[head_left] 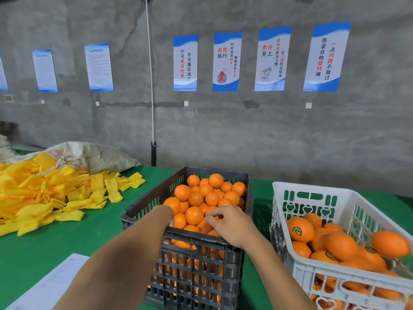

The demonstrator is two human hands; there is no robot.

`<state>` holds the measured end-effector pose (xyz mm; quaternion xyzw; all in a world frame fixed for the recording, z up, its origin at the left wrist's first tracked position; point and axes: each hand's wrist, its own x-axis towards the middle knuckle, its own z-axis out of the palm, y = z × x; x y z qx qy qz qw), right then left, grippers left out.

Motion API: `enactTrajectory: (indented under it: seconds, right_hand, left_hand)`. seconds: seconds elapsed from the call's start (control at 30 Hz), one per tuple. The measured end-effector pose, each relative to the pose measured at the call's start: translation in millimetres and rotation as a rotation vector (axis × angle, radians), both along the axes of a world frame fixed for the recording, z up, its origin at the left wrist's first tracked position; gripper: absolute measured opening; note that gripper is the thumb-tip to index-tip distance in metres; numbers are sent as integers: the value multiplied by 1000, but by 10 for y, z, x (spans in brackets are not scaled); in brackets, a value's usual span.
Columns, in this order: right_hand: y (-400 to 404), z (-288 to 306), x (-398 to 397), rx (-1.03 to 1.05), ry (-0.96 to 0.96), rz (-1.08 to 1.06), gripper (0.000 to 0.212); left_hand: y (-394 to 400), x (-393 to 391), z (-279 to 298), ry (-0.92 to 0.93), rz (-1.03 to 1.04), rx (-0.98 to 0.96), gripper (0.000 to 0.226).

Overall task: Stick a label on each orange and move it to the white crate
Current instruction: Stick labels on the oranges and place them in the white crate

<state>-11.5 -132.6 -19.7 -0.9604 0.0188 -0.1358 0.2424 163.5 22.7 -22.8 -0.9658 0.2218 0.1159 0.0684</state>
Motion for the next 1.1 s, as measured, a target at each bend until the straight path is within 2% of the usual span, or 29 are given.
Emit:
enactTrajectory:
  seconds: [0.03,0.07,0.1,0.17,0.2,0.27,0.33,0.4,0.47,0.53,0.57,0.67,0.7,0.77,0.9,1.03,1.1]
  right_hand:
    - [-7,-10,1,4,-3,2,31]
    - [-16,-19,3,13,-12,4,31]
    - [-22,-24,3,27,-25,5,32]
    - [-17,-26,-2,71,-81,-4,39]
    - [-14,-23,-4,108,-138,-11,43]
    - [-2,9,-25,254,-284,-6,46]
    - [14,68,-113,521,-397,39,43]
    - [15,99,-276,701,-479,109,39]
    - [3,62,-529,736,-584,147,37]
    - [-75,-66,-796,761,-644,152,36]
    - [-118,-161,-928,789,-643,145,37]
    - [-220,-472,-1345,906,-658,121,40]
    - [-238,-562,-1460,929,-681,106,41]
    - [-242,-694,-1629,942,-716,87,39]
    - [-270,-1010,-1794,919,-677,-9,40]
    - [-300,-1604,-1876,915,-376,-109,35]
    - [-335,-1873,-1883,830,-237,-151,31]
  left_hand:
    - [38,14,-42,-5,26,2,53]
    - [92,-74,-33,71,69,-80,54]
    - [119,-142,-4,145,92,-39,53]
    - [140,-182,56,171,50,-219,48]
    - [127,-224,99,110,5,-384,50]
    - [74,-434,164,-69,-136,-856,54]
    - [-9,-774,233,-45,-240,-1301,55]
    - [-121,-1151,266,-5,-353,-1499,58]
    - [-236,-1502,143,62,-411,-1589,57]
    - [-329,-1822,-26,94,-427,-1615,55]
    - [-364,-1963,-123,36,-451,-1590,56]
    - [-375,-2245,-344,-379,-620,-1312,54]
    - [-379,-2309,-389,-475,-665,-1220,53]
    - [-403,-2419,-494,-550,-697,-1143,55]
    - [-499,-2574,-862,-424,-618,-1126,68]
    - [-434,-2530,-1498,-327,-599,-879,60]
    - [-371,-2489,-1794,-304,-607,-781,58]
